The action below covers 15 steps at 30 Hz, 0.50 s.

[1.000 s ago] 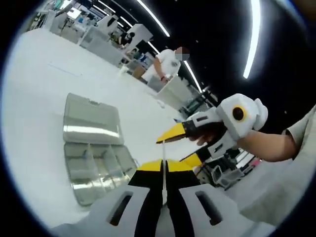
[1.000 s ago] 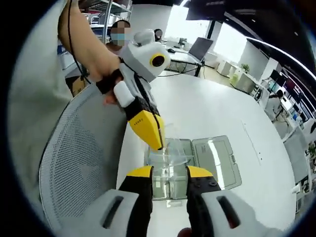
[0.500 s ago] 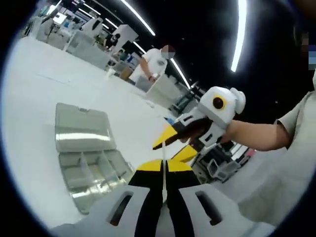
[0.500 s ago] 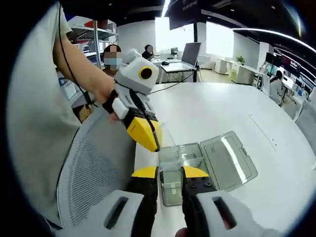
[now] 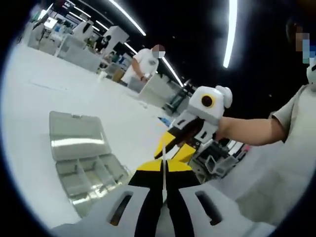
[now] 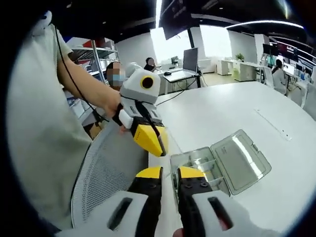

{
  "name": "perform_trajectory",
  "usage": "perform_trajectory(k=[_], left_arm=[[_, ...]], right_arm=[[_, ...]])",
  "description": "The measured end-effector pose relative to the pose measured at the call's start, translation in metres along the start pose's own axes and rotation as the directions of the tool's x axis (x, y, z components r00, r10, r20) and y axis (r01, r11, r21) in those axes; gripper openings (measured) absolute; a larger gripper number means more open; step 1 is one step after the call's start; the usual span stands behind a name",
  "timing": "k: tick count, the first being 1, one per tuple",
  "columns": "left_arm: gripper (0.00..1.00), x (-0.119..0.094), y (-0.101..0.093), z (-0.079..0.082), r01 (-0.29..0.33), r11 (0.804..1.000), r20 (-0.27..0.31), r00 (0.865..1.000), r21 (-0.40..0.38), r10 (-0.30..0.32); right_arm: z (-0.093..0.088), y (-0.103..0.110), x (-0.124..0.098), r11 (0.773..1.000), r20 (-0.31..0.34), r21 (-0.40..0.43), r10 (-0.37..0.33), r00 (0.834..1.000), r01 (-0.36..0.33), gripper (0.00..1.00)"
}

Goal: Insert the divider into the dual guide fixture by aligning both edges with the guide slots and pushing it downward to the bottom, including one-sided entry, uneven engagement, binding, and posture correction.

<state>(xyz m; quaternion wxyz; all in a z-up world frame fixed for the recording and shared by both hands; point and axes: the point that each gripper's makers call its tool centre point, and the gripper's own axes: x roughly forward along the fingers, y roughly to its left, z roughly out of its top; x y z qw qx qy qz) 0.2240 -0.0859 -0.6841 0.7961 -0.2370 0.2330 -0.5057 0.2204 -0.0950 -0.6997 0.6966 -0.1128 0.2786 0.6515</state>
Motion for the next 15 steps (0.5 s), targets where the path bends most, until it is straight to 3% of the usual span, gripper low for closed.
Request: perform_trajectory(k=[10, 15], left_arm=[[0.00, -0.0032, -0.0043, 0.0016, 0.046, 0.998, -0.006, 0.999, 0.030, -0.046], [0.00, -0.0046, -0.0068, 0.0001, 0.064, 0.997, -0.012, 0.998, 0.033, -0.064]], right_arm=[[0.0060, 0.0057, -0.0014, 0.994, 0.078, 0.092, 0.053, 0.996, -0.060, 0.03], [0.0054, 0.0085, -0.0007, 0.993, 0.080, 0.085, 0.074, 0.994, -0.081, 0.03]])
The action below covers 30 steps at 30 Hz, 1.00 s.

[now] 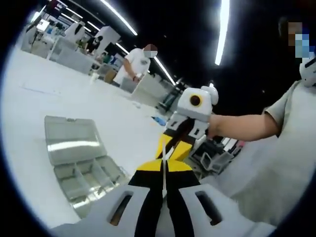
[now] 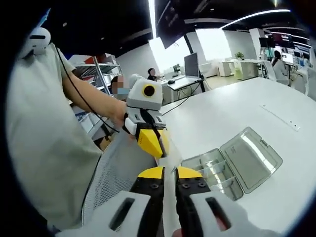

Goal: Insert the divider into the dual guide fixture by aligning both edges with the guide slots and pushing it downward to the bottom, including one-sided entry, uneven engagement, binding, and posture correction.

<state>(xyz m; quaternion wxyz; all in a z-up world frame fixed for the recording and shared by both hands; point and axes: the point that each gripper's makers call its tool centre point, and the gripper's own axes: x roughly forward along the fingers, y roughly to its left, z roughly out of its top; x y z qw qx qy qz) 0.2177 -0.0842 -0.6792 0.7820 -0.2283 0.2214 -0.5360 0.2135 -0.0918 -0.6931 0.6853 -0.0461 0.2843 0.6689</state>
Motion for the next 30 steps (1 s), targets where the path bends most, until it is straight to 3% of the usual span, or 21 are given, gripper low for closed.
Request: perform_trajectory(k=[9, 18, 30], left_arm=[[0.00, -0.0015, -0.0019, 0.0006, 0.022, 1.000, -0.014, 1.000, 0.016, -0.021], [0.05, -0.0025, 0.0039, -0.0004, -0.004, 1.000, -0.031, 1.000, 0.025, 0.004], [0.09, -0.0028, 0.0045, -0.0002, -0.037, 0.988, -0.110, 0.992, 0.148, 0.053]], right_arm=[[0.0014, 0.0030, -0.0014, 1.000, 0.008, -0.013, 0.014, 1.000, -0.014, 0.00], [0.0024, 0.0066, 0.0001, 0.999, -0.011, -0.029, 0.013, 1.000, -0.014, 0.00], [0.0040, 0.0054, 0.0005, 0.997, -0.042, -0.077, 0.003, 0.999, -0.006, 0.00]])
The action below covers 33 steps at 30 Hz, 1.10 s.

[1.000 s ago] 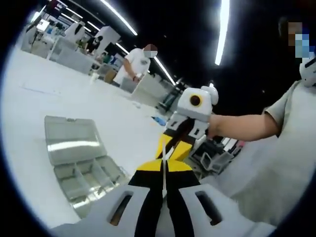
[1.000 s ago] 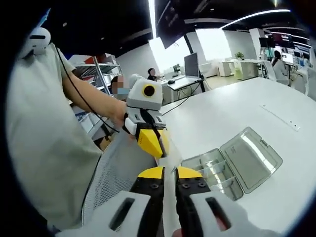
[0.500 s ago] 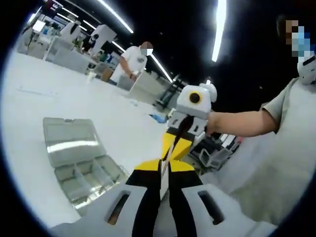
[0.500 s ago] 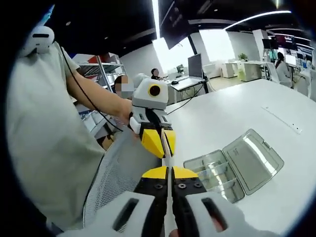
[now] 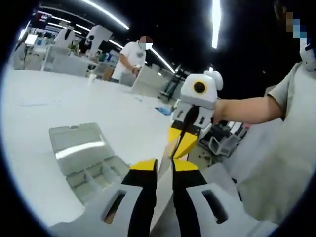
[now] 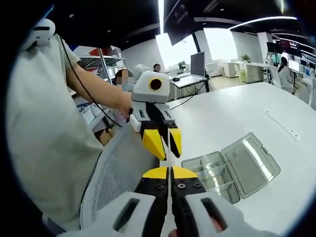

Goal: Insert the divider into the dual guide fixture by aligning both edges with the guide slots and pushing it downward to the bottom, including one-sided entry, uneven engagement, binding, and posture correction.

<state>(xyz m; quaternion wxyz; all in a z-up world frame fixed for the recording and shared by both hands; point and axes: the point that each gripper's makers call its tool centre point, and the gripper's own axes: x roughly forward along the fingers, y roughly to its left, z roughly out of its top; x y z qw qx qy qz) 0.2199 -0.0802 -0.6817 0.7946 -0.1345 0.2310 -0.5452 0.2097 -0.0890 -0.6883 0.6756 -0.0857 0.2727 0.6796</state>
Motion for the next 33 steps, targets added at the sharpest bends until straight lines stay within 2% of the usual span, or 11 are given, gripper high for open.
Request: perform_trajectory(k=[3, 9, 13, 18, 26, 30, 33], left_arm=[[0.07, -0.001, -0.002, 0.002, -0.001, 1.000, -0.007, 1.000, 0.031, 0.001], [0.04, 0.000, -0.004, 0.000, 0.021, 0.996, -0.056, 0.998, 0.084, -0.016], [0.00, 0.002, -0.015, -0.006, 0.075, 0.987, -0.099, 0.993, 0.141, -0.061], [0.00, 0.004, -0.014, -0.004, 0.071, 0.985, -0.093, 0.994, 0.157, -0.057], [0.00, 0.006, -0.012, 0.002, 0.071, 0.980, -0.077, 0.995, 0.183, -0.057], [0.00, 0.006, -0.011, 0.002, 0.069, 0.975, -0.093, 0.994, 0.213, -0.051], [0.00, 0.007, -0.010, 0.001, 0.070, 0.972, -0.100, 0.994, 0.226, -0.048]], right_arm=[[0.000, 0.000, -0.001, 1.000, -0.005, -0.018, 0.001, 1.000, -0.002, 0.00], [0.001, 0.004, -0.003, 0.998, -0.005, -0.055, 0.010, 1.000, -0.010, 0.00], [-0.001, 0.003, -0.004, 0.998, -0.015, -0.058, 0.005, 1.000, -0.006, 0.00], [-0.001, 0.002, -0.007, 0.998, -0.027, -0.067, -0.003, 1.000, 0.002, 0.00], [0.003, -0.003, -0.010, 0.984, -0.100, -0.176, -0.057, 0.993, 0.039, 0.01], [0.010, -0.004, -0.012, 0.977, -0.124, -0.210, -0.073, 0.990, 0.046, 0.06], [0.014, -0.003, -0.012, 0.971, -0.132, -0.234, -0.070, 0.989, 0.038, 0.06]])
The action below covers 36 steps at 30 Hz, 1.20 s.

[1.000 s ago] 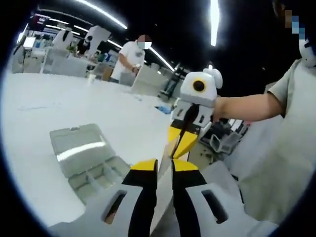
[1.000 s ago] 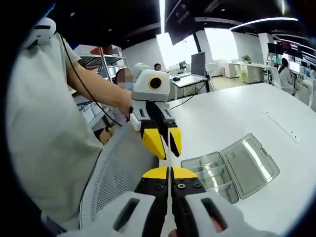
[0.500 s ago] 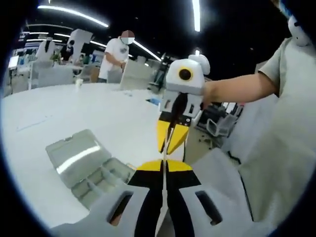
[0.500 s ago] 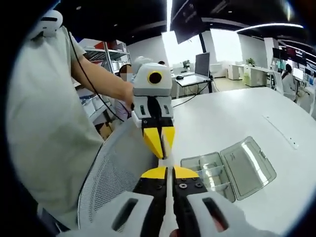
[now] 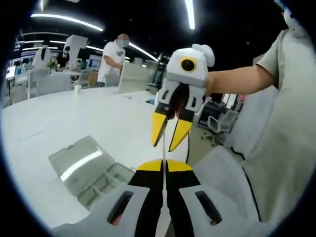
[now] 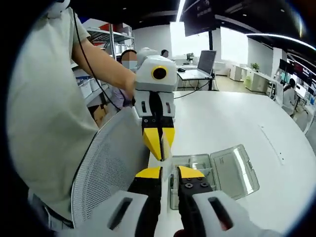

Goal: Insert the divider into the dual guide fixture by aligning both edges with the guide slots and pushing it downward to the bottom, including one-sided entry, uneven engagement, binding, and posture correction.

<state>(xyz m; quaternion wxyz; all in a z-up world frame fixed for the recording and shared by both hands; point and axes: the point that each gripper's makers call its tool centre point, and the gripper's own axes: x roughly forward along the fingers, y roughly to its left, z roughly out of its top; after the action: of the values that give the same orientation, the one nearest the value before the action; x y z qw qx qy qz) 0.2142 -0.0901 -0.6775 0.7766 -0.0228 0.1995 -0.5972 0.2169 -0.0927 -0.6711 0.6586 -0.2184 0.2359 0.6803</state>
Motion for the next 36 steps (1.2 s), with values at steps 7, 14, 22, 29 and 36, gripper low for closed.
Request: perform_trajectory(k=[7, 14, 22, 29, 36], left_arm=[[0.00, 0.006, -0.001, -0.005, -0.001, 0.999, -0.058, 0.998, 0.052, 0.004], [0.00, 0.008, -0.001, -0.009, -0.003, 0.996, -0.098, 0.995, 0.089, 0.012], [0.00, 0.009, 0.000, -0.015, -0.009, 0.993, -0.132, 0.991, 0.122, 0.025], [0.00, 0.008, 0.001, -0.022, -0.011, 0.989, -0.158, 0.987, 0.146, 0.034], [0.00, 0.005, -0.002, -0.029, -0.019, 0.988, -0.156, 0.987, 0.153, 0.043]], right_arm=[[-0.002, -0.001, 0.000, 0.996, -0.113, -0.092, 0.004, 0.994, -0.015, 0.07], [-0.007, 0.006, 0.006, 0.985, -0.233, -0.152, 0.044, 0.972, -0.081, 0.05], [-0.007, 0.009, 0.015, 0.972, -0.313, -0.198, 0.062, 0.948, -0.129, 0.00], [-0.009, 0.011, 0.023, 0.962, -0.388, -0.217, 0.071, 0.919, -0.166, 0.00], [-0.013, 0.015, 0.030, 0.952, -0.445, -0.233, 0.078, 0.892, -0.199, 0.00]])
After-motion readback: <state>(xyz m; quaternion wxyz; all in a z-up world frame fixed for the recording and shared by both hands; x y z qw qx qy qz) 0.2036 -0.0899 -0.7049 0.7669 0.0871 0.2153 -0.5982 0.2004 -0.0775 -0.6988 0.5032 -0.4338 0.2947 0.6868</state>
